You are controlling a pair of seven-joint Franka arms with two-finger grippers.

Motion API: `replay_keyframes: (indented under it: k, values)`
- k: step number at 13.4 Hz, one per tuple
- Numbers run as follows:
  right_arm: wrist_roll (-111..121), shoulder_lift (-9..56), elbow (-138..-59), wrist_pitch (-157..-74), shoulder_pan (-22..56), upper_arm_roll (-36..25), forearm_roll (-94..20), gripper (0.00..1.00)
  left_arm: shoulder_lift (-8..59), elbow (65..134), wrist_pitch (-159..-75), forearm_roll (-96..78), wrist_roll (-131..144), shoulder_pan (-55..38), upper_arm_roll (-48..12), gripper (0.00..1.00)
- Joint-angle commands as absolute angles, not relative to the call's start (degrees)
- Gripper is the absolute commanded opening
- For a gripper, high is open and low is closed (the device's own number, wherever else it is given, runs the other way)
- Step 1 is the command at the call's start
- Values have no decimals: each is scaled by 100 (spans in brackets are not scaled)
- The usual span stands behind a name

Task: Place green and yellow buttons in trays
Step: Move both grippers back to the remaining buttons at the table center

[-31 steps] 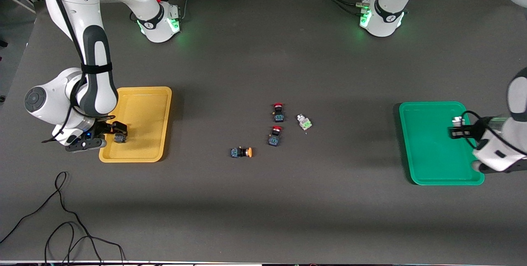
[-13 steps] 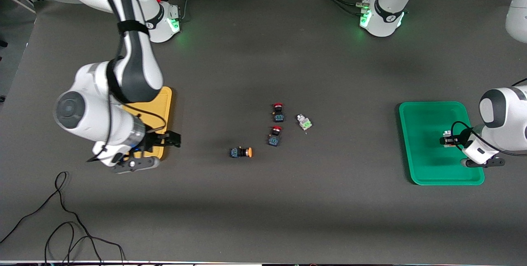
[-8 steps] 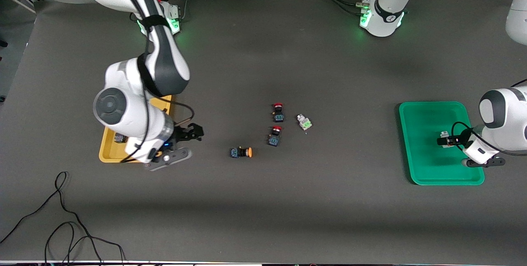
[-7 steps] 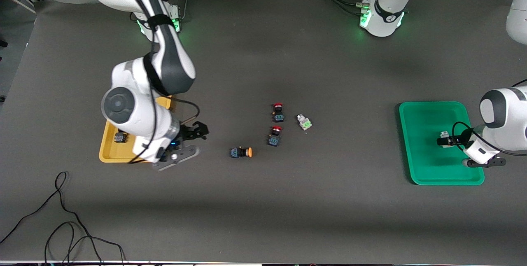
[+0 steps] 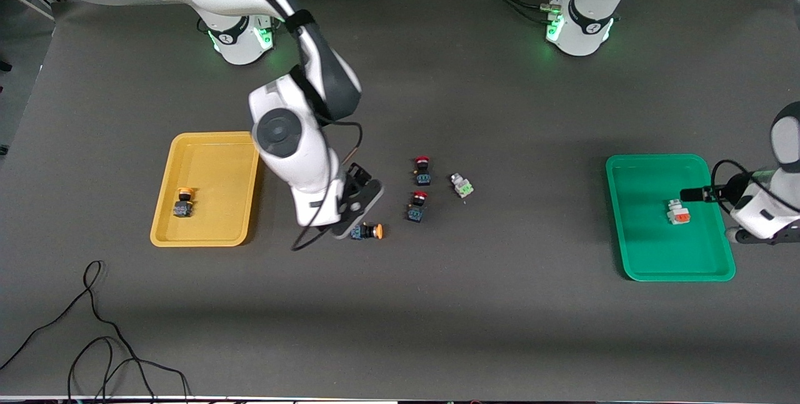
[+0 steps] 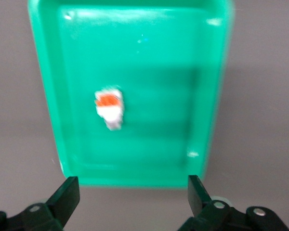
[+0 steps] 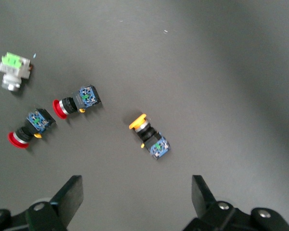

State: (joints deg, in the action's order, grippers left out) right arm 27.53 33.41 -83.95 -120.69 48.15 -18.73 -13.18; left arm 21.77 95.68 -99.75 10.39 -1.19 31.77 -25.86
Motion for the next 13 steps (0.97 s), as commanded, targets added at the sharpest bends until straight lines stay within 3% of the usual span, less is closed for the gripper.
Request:
replay_keyframes:
  k: [1,5,10,13]
  values:
    - [3381,3533,-8401,-12505,5070,-1837,-792,100,2171,8905,-9064,870,454,3112,-3117,100]
    - [4049,3454,-9026,-13130,5027,-1837,-809,100,2223,8780,-8842,818,2719,2621,-3927,100]
    - [5132,3392,-9413,-13526,4904,-1890,-835,100,2609,8850,-9166,466,4057,1724,-3964,98]
    - [5256,3550,-9990,-14646,4922,-1872,-817,100,2987,8938,-9701,475,5095,1136,-3946,98]
